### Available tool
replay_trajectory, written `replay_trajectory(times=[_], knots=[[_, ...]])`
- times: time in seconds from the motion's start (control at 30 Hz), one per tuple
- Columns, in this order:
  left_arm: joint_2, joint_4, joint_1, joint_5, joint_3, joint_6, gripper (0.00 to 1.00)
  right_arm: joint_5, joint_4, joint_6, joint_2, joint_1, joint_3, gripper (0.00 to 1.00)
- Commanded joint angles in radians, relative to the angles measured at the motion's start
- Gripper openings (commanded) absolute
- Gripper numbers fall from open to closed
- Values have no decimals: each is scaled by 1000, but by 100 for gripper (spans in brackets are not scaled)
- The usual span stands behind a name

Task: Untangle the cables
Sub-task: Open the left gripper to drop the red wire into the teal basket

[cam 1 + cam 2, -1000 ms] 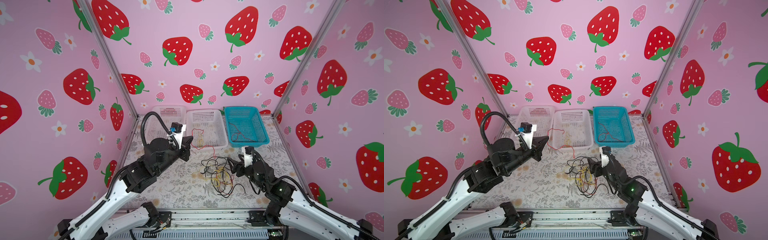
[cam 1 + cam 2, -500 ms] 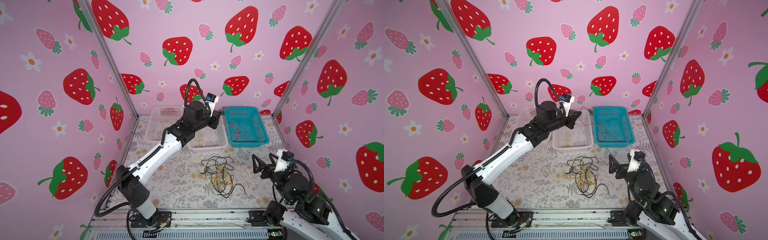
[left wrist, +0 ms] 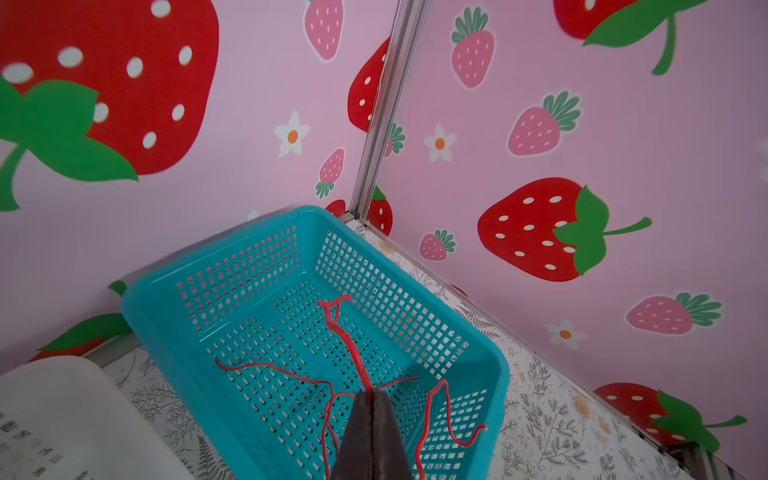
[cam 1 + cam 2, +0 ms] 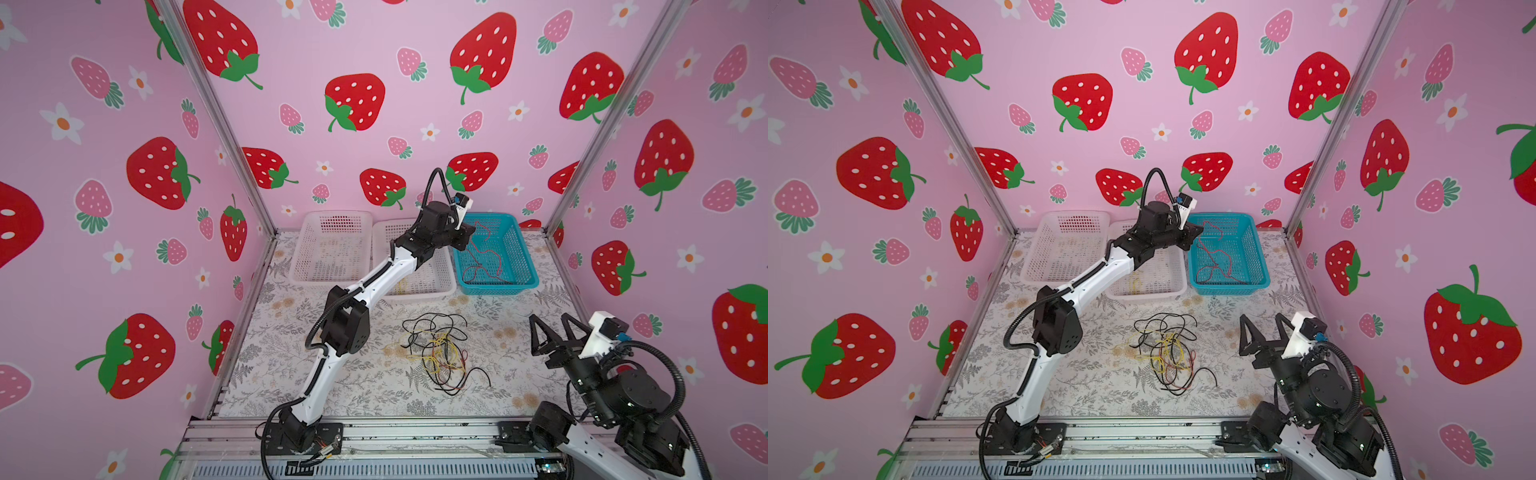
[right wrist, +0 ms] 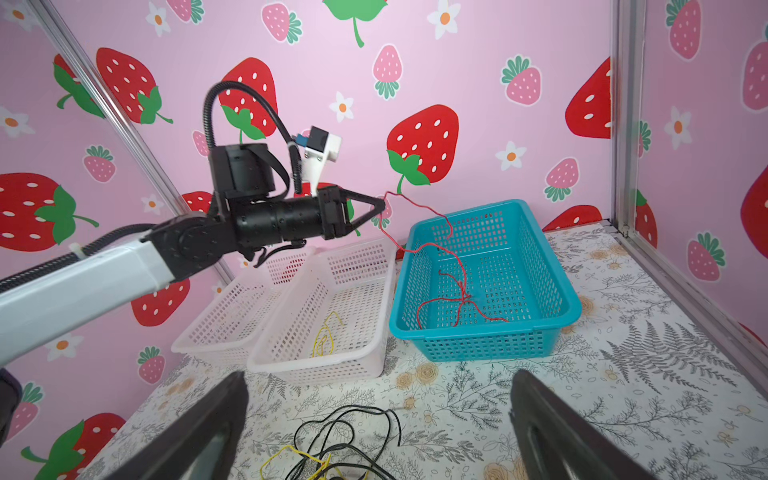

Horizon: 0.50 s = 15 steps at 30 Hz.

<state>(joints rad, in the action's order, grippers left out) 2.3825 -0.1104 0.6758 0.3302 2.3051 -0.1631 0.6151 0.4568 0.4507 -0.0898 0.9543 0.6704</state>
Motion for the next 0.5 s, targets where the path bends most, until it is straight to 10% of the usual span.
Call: replay_trajectory(times=[0.0, 0.23, 0.47], knots=[[49, 89, 7, 26, 61, -8, 0, -15, -16, -16, 9, -3, -13, 99], [148, 139, 8, 0, 75, -23, 2, -23, -14, -26, -1, -3, -15, 99], [130, 142, 8, -1, 72, -23, 38, -20, -12, -29, -17, -3, -19, 99]])
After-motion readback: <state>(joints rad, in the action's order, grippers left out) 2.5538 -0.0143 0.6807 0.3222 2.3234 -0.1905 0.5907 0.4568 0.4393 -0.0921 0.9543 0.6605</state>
